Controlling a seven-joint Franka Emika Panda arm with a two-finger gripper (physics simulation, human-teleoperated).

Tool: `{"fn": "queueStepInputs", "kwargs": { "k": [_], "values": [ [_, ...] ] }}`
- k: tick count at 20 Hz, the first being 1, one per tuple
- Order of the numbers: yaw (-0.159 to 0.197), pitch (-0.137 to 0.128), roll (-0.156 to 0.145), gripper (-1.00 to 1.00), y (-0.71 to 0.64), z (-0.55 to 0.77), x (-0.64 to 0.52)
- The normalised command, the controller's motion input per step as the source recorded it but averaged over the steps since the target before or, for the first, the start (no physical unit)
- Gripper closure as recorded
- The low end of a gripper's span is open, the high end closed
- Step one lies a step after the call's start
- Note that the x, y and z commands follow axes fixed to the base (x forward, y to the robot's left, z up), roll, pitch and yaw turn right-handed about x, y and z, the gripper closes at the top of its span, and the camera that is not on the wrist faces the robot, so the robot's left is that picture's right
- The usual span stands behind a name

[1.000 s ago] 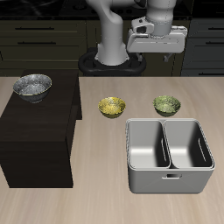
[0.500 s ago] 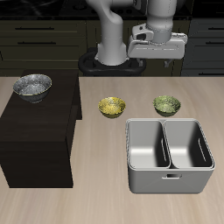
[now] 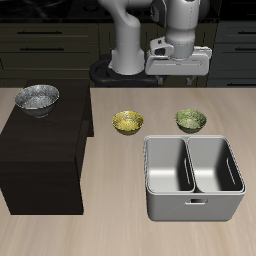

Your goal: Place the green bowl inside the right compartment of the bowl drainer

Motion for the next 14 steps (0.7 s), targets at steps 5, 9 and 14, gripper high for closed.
{"fn": "queueStepInputs", "kwargs": {
  "k": [5, 9, 14],
  "values": [
    [-0.02, 0.013, -0.008, -1.0, 0.06, -0.3, 0.01],
    [0.018, -0.053, 0.026, -1.0, 0.19, -0.31, -0.11],
    [0.004, -0.033, 0.003, -1.0, 0.07, -0.23, -0.1]
  ]
}}
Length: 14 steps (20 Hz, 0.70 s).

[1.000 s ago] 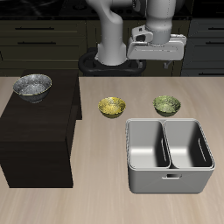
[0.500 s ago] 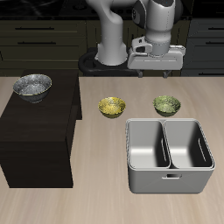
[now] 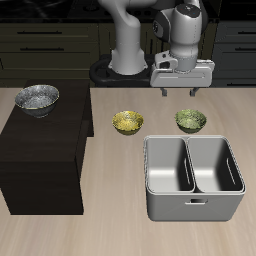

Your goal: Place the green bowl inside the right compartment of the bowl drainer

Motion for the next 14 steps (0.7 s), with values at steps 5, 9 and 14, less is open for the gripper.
{"fn": "queueStepInputs", "kwargs": {
  "k": [5, 9, 14],
  "values": [
    [0.012, -0.027, 0.012, -1.0, 0.07, -0.21, -0.09],
    [-0.01, -0.009, -0.007, -1.0, -0.03, -0.13, -0.04],
    [-0.004, 0.041, 0.027, -1.0, 0.0, -0.3, 0.0]
  ]
}}
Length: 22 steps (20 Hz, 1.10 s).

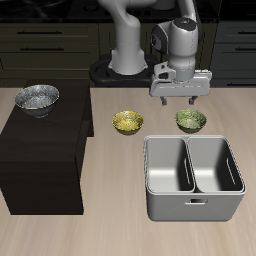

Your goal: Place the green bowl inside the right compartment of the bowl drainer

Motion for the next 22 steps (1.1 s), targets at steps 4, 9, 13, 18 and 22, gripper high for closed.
{"fn": "queueStepInputs", "kwargs": {
  "k": [4, 9, 13, 18, 22],
  "values": [
    [0.0, 0.027, -0.004, -1.0, 0.0, -0.2, 0.0],
    [-0.002, -0.022, -0.019, -1.0, -0.04, -0.18, -0.01],
    [-0.001, -0.018, 0.004, -1.0, 0.0, -0.15, -0.03],
    [-0.012, 0.023, 0.034, -1.0, 0.07, -0.27, -0.01],
    [-0.008, 0.028, 0.036, -1.0, 0.08, -0.22, 0.0]
  ]
}}
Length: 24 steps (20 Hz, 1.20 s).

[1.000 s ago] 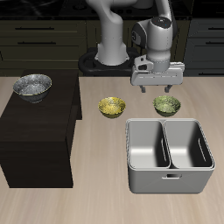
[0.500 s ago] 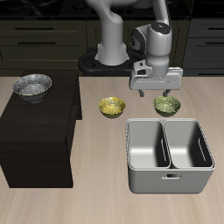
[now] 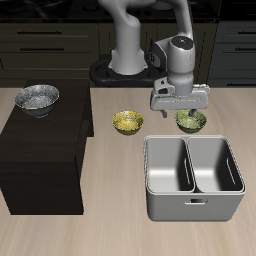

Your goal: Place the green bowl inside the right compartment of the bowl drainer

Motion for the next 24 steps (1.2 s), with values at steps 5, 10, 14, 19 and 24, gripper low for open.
{"fn": "queueStepInputs", "kwargs": {
  "k": [5, 10, 14, 19, 24],
  "values": [
    [-0.038, 0.039, 0.117, 1.0, 0.06, -0.25, -0.02],
    [-0.016, 0.032, 0.022, 1.0, 0.01, -0.06, 0.0],
    [0.018, 0.005, -0.015, 1.0, -0.04, 0.04, 0.02],
    [0.013, 0.017, -0.017, 1.0, -0.09, 0.03, 0.05],
    [0.024, -0.023, -0.028, 1.0, -0.15, 0.31, 0.07]
  ]
}}
